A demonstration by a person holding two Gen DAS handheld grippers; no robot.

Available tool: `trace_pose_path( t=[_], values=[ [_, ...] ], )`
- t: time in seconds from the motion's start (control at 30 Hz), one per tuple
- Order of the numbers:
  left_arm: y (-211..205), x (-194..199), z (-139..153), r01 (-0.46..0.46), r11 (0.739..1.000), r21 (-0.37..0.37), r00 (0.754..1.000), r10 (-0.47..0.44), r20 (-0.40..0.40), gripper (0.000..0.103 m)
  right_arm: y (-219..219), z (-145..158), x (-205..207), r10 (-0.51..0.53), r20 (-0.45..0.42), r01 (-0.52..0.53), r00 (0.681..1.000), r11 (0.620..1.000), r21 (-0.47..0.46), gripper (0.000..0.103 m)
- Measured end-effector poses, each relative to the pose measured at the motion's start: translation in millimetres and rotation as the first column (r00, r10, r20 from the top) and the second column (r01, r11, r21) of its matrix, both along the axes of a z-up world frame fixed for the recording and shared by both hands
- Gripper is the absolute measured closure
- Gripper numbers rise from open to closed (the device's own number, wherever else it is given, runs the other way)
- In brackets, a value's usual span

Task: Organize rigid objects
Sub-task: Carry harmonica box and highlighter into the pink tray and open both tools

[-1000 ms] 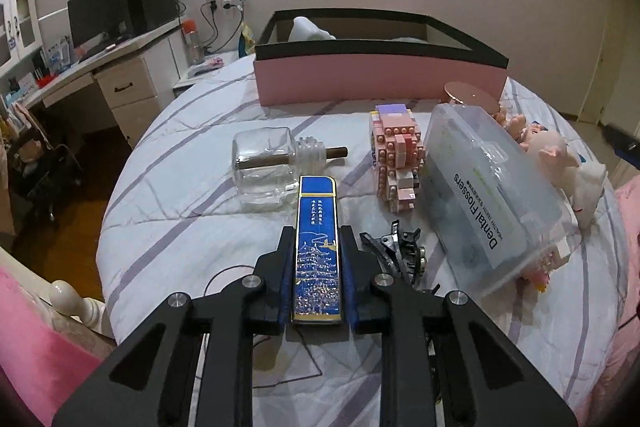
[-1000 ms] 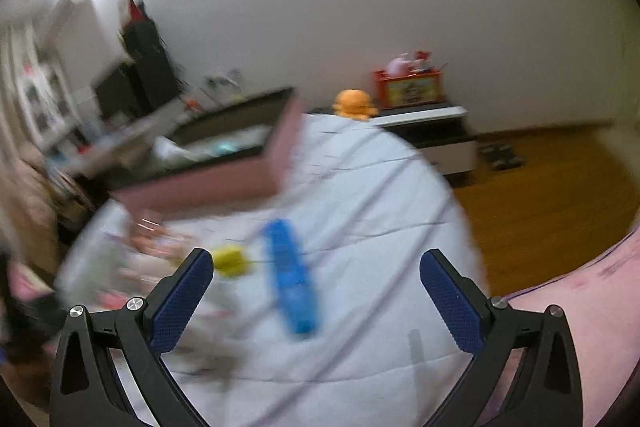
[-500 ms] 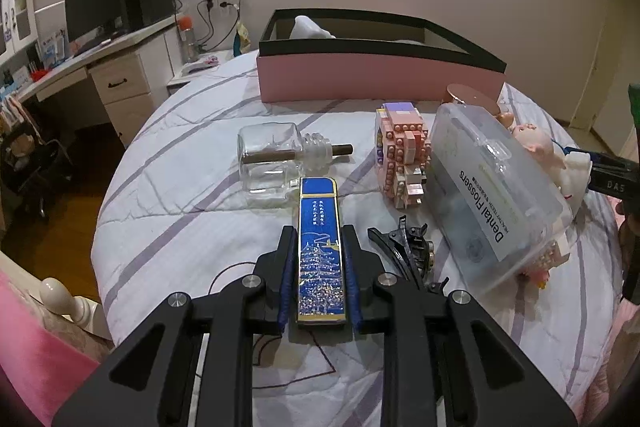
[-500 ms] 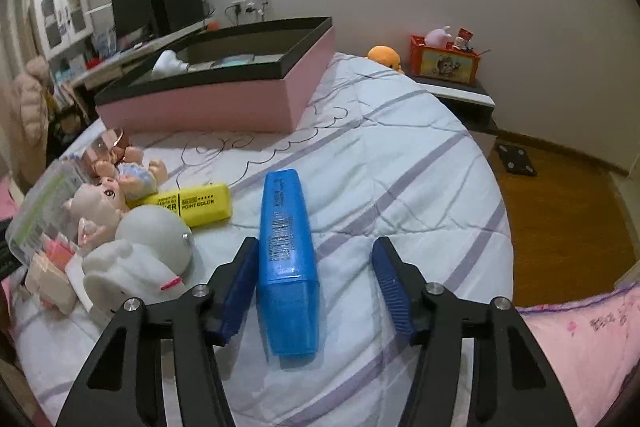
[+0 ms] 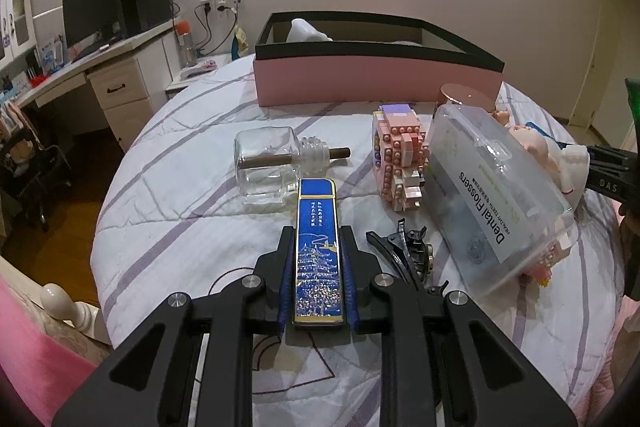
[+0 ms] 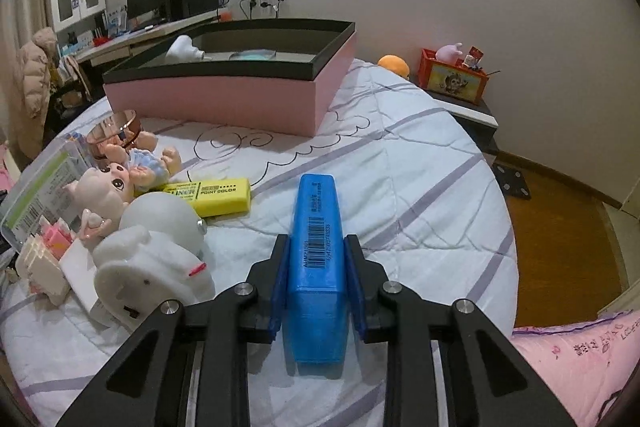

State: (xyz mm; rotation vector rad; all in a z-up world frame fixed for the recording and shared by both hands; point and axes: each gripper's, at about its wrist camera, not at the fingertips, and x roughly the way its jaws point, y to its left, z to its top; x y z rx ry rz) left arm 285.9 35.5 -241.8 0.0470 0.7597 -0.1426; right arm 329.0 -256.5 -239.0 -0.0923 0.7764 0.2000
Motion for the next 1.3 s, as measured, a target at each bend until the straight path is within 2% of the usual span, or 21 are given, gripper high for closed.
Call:
trace_pose_path(
  t=[0.33, 0.6, 0.83, 1.07, 1.3],
  values=[
    [4, -9, 28, -0.004, 1.000, -0.012, 0.998, 0.005, 0.056, 0.083, 1, 30, -20, -0.037, 0.088, 0.029, 0.995, 0.996, 0.090, 0.076],
    [-2, -14, 55, 0.026, 0.999, -0.024, 0.993, -0.024, 0.112, 0.083, 27, 64, -33, -0.017, 0.160, -0.004, 0.987, 0.991, 0.132, 0.076],
    [-15, -10, 96, 0.060, 0.998, -0.028, 0.976, -0.053, 0.213, 0.083, 54, 98, -34, 0.017, 0.238, -0.056, 0.971, 0.986, 0.158, 0.076],
    [-34, 12, 139, 0.075, 0.997, -0.018, 0.946, -0.066, 0.317, 0.083, 77, 126, -19, 0.018, 0.286, -0.069, 0.958, 0.983, 0.170, 0.076],
    [-50, 60, 159, 0.105, 0.994, -0.013, 0.938, -0.095, 0.334, 0.083, 89, 139, 17, 0.040, 0.284, -0.084, 0.958, 0.986, 0.143, 0.076]
  ],
)
